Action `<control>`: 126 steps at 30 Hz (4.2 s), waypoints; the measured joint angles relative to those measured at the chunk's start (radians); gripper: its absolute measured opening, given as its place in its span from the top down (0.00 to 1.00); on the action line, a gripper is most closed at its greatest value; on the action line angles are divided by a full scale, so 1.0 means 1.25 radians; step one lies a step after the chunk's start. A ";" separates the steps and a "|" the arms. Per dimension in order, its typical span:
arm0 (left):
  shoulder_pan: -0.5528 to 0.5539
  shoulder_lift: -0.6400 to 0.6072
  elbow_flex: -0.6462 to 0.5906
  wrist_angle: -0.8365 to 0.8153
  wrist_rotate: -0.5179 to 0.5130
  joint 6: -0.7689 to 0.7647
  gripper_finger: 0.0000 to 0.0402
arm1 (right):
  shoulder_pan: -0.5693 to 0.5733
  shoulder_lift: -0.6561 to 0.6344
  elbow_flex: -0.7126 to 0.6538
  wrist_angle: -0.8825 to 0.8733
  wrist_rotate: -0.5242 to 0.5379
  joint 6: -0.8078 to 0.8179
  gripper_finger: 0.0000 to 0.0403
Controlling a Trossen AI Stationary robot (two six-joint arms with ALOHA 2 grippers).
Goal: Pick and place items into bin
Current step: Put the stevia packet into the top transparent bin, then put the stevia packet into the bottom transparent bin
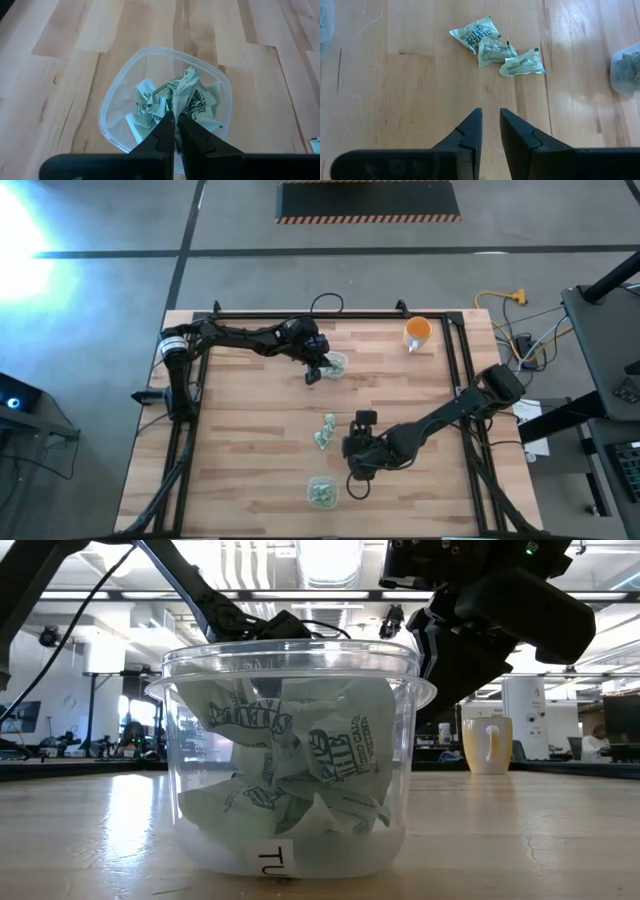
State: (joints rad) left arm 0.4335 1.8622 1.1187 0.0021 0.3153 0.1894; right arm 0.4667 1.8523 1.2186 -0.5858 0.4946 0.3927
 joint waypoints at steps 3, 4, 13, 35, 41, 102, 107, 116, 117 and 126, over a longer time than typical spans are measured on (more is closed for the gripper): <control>0.000 0.000 0.000 0.005 0.000 0.000 0.99 | 0.000 0.000 0.000 0.000 0.000 0.000 0.86; 0.000 0.000 0.000 0.008 0.000 0.000 0.98 | 0.000 0.000 0.000 0.000 0.000 0.000 0.86; 0.000 0.000 0.000 0.017 -0.001 0.001 0.78 | 0.000 0.000 0.000 0.000 0.000 0.000 0.86; -0.007 -0.064 0.003 0.012 0.112 0.008 0.65 | 0.000 0.000 -0.010 -0.001 0.000 0.000 0.86; -0.023 -0.146 -0.012 0.007 0.287 0.030 0.65 | 0.000 0.000 -0.010 0.000 0.000 0.000 0.86; -0.161 -1.043 -0.665 0.147 0.078 0.083 0.65 | -0.170 0.001 -0.302 0.619 -0.081 -0.104 0.50; -0.161 -1.023 -0.665 0.161 0.078 0.082 0.65 | -0.178 0.001 -0.307 0.621 -0.088 -0.099 0.50; -0.161 -0.983 -0.664 0.181 0.078 0.082 0.65 | -0.181 0.027 -0.313 0.665 -0.130 -0.118 0.50; -0.161 -0.979 -0.661 0.182 0.078 0.082 0.65 | -0.181 0.027 -0.313 0.670 -0.130 -0.123 0.50; -0.161 -0.975 -0.660 0.184 0.079 0.083 0.65 | -0.185 0.027 -0.313 0.684 -0.146 -0.135 0.50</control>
State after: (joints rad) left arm 0.2325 0.6439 0.2939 0.2321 0.4137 0.2932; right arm 0.2352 1.8858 0.8280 0.2691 0.3123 0.2238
